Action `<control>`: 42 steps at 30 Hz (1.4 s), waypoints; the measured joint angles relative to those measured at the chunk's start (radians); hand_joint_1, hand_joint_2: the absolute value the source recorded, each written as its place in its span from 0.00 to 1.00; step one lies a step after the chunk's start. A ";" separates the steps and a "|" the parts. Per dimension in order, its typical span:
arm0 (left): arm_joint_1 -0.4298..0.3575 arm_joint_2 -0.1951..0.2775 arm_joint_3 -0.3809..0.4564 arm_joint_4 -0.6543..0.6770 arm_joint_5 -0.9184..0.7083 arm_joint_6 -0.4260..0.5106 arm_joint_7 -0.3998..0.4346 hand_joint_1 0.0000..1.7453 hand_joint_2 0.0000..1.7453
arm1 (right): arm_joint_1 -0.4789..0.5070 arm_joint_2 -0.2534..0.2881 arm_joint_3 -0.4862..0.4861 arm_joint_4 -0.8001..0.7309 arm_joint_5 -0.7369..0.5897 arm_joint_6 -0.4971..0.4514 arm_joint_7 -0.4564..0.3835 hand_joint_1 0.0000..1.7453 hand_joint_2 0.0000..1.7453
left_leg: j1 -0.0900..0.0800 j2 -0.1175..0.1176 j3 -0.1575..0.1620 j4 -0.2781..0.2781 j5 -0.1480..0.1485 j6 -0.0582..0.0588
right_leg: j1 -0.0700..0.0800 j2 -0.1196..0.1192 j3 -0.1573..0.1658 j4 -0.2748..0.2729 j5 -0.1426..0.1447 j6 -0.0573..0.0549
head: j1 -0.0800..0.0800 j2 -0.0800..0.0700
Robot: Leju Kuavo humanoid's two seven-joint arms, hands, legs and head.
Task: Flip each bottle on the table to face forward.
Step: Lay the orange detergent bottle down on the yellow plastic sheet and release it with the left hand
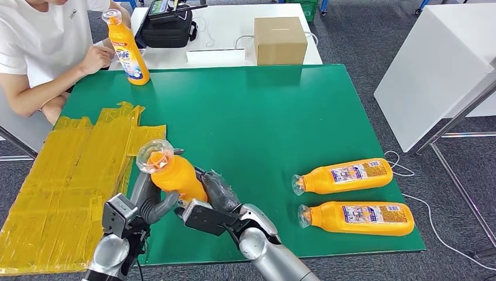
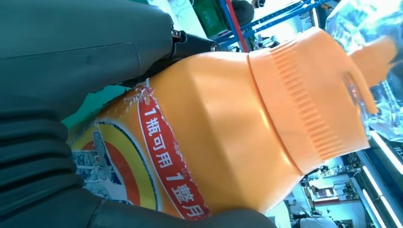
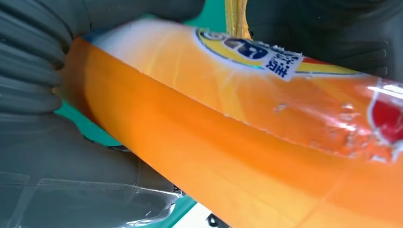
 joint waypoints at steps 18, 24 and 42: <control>0.007 -0.014 0.061 -0.016 0.059 0.027 0.003 1.00 1.00 | 0.019 0.000 -0.009 -0.038 0.006 -0.023 0.002 0.00 1.00 | 0.000 0.000 0.000 0.000 0.000 0.000 | 0.000 0.000 0.000 0.000 0.000 0.000 | 0.000 0.000; 0.007 -0.017 0.069 -0.016 0.059 0.030 0.003 1.00 1.00 | 0.019 0.000 -0.011 -0.039 0.005 -0.026 0.003 0.00 1.00 | 0.000 0.000 0.000 0.000 0.000 0.000 | 0.000 0.000 0.000 0.000 0.000 0.000 | 0.000 0.000; -0.132 0.050 0.202 0.084 -1.126 0.801 0.330 1.00 1.00 | 0.089 -0.057 -0.048 -0.283 -0.082 -0.077 -0.021 0.00 1.00 | 0.000 0.001 0.000 0.000 0.000 0.000 | 0.000 0.000 0.000 0.000 0.000 0.000 | 0.000 0.000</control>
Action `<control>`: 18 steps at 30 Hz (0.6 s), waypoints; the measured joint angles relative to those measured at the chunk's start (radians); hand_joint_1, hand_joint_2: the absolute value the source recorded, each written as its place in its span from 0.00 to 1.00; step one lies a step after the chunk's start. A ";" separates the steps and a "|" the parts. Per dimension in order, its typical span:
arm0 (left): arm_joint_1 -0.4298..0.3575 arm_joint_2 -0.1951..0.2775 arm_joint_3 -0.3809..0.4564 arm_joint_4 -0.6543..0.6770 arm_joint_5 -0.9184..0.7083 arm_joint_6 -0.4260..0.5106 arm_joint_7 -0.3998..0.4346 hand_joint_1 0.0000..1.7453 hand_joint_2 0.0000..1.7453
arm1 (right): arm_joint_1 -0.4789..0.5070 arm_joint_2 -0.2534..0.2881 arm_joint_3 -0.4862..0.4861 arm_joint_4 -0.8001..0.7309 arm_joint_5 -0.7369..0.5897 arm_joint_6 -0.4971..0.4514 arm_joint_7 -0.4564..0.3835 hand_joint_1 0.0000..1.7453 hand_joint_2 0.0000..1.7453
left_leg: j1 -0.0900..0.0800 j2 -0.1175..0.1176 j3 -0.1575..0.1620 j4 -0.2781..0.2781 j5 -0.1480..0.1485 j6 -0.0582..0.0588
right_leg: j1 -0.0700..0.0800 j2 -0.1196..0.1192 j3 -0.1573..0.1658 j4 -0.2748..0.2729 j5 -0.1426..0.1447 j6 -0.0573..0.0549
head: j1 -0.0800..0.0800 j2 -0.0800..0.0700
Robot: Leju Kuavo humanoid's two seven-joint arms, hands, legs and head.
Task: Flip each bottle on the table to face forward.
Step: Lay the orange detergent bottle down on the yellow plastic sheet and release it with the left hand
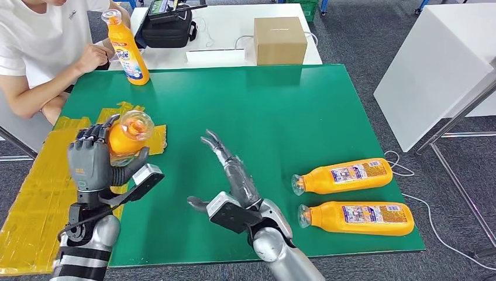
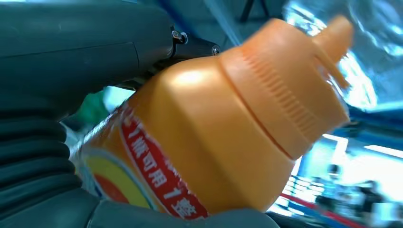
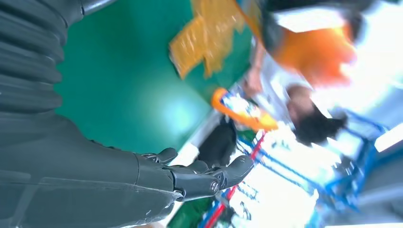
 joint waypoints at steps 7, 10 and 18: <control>-0.074 0.140 0.010 0.179 -0.212 0.001 0.221 1.00 1.00 | 0.047 -0.055 -0.051 -0.145 -0.029 -0.037 -0.011 0.00 1.00 | 0.000 0.001 0.000 0.000 0.000 0.000 | 0.000 0.000 0.000 0.000 0.000 0.000 | 0.000 0.000; -0.116 0.202 -0.021 0.301 -0.217 -0.017 0.233 1.00 1.00 | 0.065 -0.080 -0.078 -0.188 -0.038 -0.049 -0.013 0.00 1.00 | 0.000 0.001 0.001 0.000 0.000 0.000 | 0.000 0.000 0.000 0.000 0.000 0.000 | 0.000 0.000; -0.185 0.246 -0.046 0.505 -0.147 -0.226 0.044 1.00 1.00 | 0.086 -0.110 -0.131 -0.232 -0.052 -0.046 -0.013 0.00 1.00 | 0.000 0.002 0.000 0.000 0.000 0.000 | 0.000 0.001 0.000 0.000 0.000 0.000 | 0.000 0.000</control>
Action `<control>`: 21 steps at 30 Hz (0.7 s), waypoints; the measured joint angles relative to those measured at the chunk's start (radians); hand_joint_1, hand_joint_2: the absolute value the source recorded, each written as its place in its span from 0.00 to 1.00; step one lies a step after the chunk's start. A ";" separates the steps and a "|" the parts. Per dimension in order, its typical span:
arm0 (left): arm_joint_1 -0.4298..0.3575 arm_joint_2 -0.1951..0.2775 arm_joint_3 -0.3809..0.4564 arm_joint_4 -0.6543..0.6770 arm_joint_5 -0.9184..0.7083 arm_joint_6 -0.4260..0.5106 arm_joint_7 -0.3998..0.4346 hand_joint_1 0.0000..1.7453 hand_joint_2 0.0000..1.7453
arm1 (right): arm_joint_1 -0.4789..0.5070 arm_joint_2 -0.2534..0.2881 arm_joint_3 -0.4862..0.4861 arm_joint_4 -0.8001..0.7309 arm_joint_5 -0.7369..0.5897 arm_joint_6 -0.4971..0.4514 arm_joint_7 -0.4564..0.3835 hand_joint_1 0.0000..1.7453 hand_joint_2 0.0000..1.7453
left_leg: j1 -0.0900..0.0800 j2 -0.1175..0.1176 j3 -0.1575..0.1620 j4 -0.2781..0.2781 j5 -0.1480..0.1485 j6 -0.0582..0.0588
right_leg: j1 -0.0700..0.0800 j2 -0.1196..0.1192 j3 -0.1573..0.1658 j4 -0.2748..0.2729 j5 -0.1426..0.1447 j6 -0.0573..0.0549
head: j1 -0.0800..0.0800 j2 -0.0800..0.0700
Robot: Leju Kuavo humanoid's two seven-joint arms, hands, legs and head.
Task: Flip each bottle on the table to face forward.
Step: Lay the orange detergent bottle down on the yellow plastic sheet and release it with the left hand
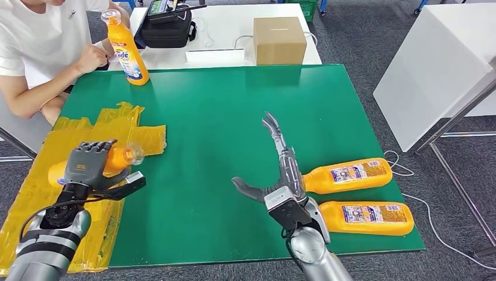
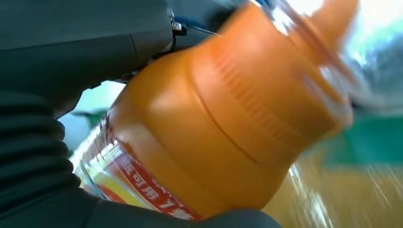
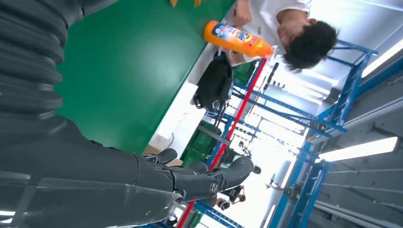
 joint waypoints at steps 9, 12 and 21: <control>-0.013 0.024 -0.017 0.106 0.025 -0.074 -0.072 1.00 1.00 | 0.002 -0.006 -0.017 -0.001 -0.002 0.014 0.000 0.00 1.00 | 0.000 0.000 0.000 0.000 0.000 0.000 | 0.000 0.001 0.000 0.000 0.000 0.000 | 0.000 0.000; -0.013 0.035 -0.035 0.121 0.005 -0.069 -0.088 1.00 1.00 | 0.002 -0.006 -0.018 0.000 -0.004 0.021 0.000 0.00 1.00 | 0.000 0.000 0.000 0.000 0.000 0.000 | 0.000 0.001 0.000 0.000 0.000 0.000 | 0.000 0.000; -0.008 0.044 -0.093 0.152 0.020 0.034 -0.132 0.89 1.00 | 0.000 -0.006 -0.017 0.017 -0.013 0.027 0.000 0.00 1.00 | 0.000 -0.001 0.000 0.000 0.000 0.000 | 0.000 0.000 0.000 0.000 0.000 0.000 | 0.000 0.000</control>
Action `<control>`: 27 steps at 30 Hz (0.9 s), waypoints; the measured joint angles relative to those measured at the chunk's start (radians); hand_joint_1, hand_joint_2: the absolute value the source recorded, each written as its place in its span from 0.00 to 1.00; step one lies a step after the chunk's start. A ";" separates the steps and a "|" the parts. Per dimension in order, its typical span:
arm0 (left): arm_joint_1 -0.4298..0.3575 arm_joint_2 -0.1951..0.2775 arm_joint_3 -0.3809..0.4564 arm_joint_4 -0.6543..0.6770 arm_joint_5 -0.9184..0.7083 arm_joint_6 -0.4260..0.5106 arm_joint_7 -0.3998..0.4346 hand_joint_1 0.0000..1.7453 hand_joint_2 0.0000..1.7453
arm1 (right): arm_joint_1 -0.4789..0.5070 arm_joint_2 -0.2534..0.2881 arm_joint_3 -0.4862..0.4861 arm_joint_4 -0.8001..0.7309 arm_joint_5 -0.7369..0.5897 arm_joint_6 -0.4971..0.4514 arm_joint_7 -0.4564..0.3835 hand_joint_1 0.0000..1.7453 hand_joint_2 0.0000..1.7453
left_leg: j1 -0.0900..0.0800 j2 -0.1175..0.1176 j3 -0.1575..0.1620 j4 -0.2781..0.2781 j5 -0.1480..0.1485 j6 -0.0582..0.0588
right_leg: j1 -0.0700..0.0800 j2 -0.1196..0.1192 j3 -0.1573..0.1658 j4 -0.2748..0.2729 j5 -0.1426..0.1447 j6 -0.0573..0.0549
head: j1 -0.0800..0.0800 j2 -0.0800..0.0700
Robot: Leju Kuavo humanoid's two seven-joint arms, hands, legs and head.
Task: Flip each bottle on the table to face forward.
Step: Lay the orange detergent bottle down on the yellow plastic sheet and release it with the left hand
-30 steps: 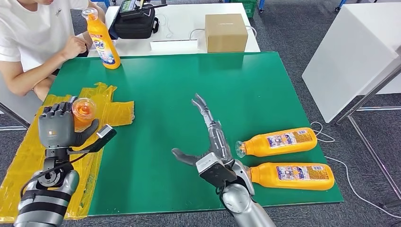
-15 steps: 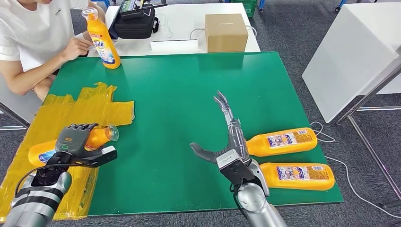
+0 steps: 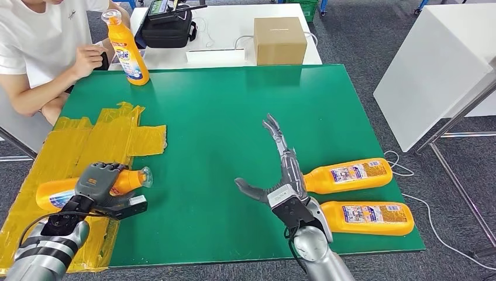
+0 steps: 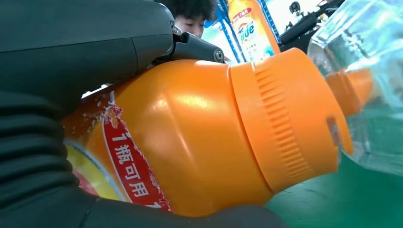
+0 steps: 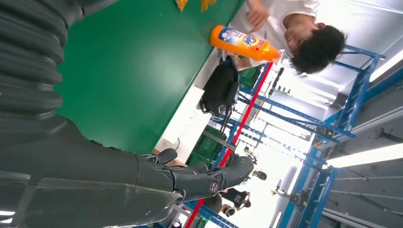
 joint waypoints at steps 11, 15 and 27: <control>0.000 0.000 -0.016 0.008 0.000 0.013 0.000 0.00 1.00 | 0.000 0.000 0.000 0.014 0.000 0.000 0.000 0.00 1.00 | 0.000 0.000 0.000 0.000 0.000 0.000 | 0.000 0.000 0.000 0.000 0.000 0.000 | 0.000 0.000; 0.003 -0.001 -0.021 0.009 -0.004 0.058 0.002 0.00 1.00 | -0.001 0.000 0.001 0.018 -0.001 0.000 0.000 0.00 1.00 | 0.000 0.000 0.000 0.000 0.000 0.000 | 0.000 0.000 0.000 0.000 0.000 0.000 | 0.000 0.000; 0.019 0.001 -0.045 -0.008 -0.057 0.166 0.079 0.00 1.00 | -0.001 0.000 0.009 0.029 -0.009 0.001 0.000 0.00 1.00 | 0.000 0.000 0.000 0.000 0.000 0.000 | 0.000 0.000 0.000 0.000 0.000 0.000 | 0.000 0.000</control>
